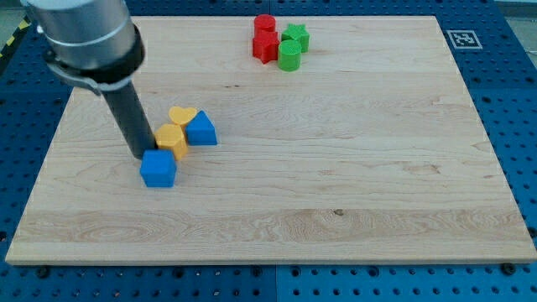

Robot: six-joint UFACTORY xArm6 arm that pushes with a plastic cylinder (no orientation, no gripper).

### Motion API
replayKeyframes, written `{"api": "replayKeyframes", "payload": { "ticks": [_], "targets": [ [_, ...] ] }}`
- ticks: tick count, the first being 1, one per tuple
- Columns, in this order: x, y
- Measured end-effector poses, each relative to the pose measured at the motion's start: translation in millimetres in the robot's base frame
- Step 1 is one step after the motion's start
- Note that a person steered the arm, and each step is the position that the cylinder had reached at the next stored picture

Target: Push the blue cube to the center

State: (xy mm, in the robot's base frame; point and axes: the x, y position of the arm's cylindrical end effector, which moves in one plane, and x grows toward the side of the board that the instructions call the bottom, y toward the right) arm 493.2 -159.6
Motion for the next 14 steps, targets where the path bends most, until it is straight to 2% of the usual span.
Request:
{"api": "replayKeyframes", "payload": {
  "ticks": [4, 5, 6, 8, 9, 11, 13, 14],
  "targets": [
    [96.3, 2.3],
    [109.1, 19.2],
    [109.2, 54.3],
    [108.9, 40.6],
    [99.1, 30.8],
    [67.4, 58.8],
    [44.4, 59.8],
    [66.2, 69.4]
  ]
}}
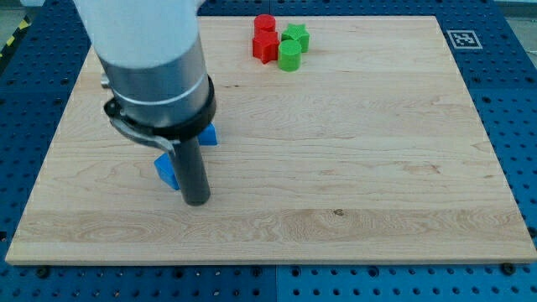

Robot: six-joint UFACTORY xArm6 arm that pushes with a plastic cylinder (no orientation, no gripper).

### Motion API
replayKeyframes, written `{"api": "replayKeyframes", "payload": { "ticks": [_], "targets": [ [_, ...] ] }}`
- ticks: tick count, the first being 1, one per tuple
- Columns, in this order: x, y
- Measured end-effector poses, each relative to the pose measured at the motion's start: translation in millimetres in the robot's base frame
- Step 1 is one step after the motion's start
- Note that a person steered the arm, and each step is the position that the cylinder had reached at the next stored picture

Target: Push the blue cube to the center

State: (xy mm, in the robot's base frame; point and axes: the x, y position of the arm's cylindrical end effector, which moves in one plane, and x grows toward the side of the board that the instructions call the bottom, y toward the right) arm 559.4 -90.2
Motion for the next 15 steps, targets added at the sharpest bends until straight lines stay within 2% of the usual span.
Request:
{"api": "replayKeyframes", "payload": {
  "ticks": [1, 6, 7, 10, 13, 15],
  "targets": [
    [9.8, -7.1],
    [0.5, -58.6],
    [-16.3, -53.6],
    [-75.5, 13.0],
    [-138.5, 13.6],
    [-154.5, 14.0]
  ]
}}
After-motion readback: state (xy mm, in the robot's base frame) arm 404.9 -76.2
